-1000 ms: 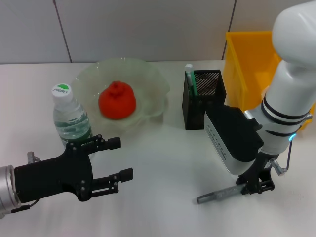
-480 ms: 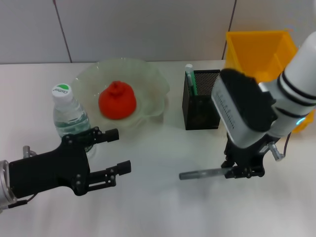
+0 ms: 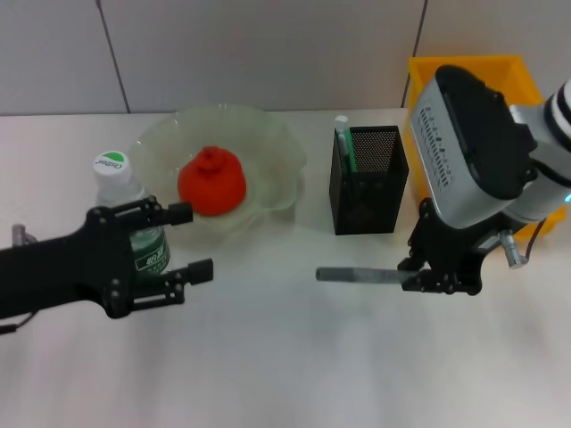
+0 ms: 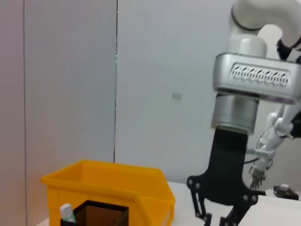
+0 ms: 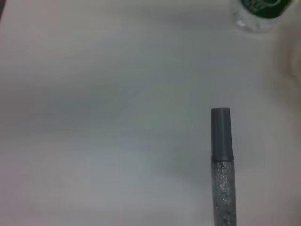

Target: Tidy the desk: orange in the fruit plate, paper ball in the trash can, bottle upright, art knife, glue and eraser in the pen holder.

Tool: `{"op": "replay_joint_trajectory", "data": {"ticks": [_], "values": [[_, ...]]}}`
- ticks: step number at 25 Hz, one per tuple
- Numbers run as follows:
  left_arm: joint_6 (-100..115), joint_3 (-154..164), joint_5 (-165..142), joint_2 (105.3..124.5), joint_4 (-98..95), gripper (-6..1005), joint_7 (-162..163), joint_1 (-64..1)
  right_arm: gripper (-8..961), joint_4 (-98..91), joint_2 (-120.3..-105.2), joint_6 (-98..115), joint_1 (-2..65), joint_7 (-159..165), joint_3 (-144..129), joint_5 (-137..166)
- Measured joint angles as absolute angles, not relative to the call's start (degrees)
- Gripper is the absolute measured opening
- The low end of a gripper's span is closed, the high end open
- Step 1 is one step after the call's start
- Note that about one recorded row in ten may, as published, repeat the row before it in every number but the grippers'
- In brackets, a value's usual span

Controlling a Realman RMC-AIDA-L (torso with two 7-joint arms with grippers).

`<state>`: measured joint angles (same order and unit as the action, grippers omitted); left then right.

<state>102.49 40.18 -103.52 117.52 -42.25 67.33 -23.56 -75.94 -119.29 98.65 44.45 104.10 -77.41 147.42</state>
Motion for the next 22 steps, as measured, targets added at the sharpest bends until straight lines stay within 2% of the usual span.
{"op": "replay_joint_trajectory", "data": {"ticks": [11,22], "values": [[102.73,41.06,-104.1,117.55,-46.71,746,70.81,-24.11,141,-81.43,-119.34,99.57,41.47,107.61,-74.28,141.67],[102.71,41.93,-104.24,117.93,-46.04,744,69.73,-23.7,139,-81.21,-119.29,95.4,33.44,104.89,-67.66,129.62]]}}
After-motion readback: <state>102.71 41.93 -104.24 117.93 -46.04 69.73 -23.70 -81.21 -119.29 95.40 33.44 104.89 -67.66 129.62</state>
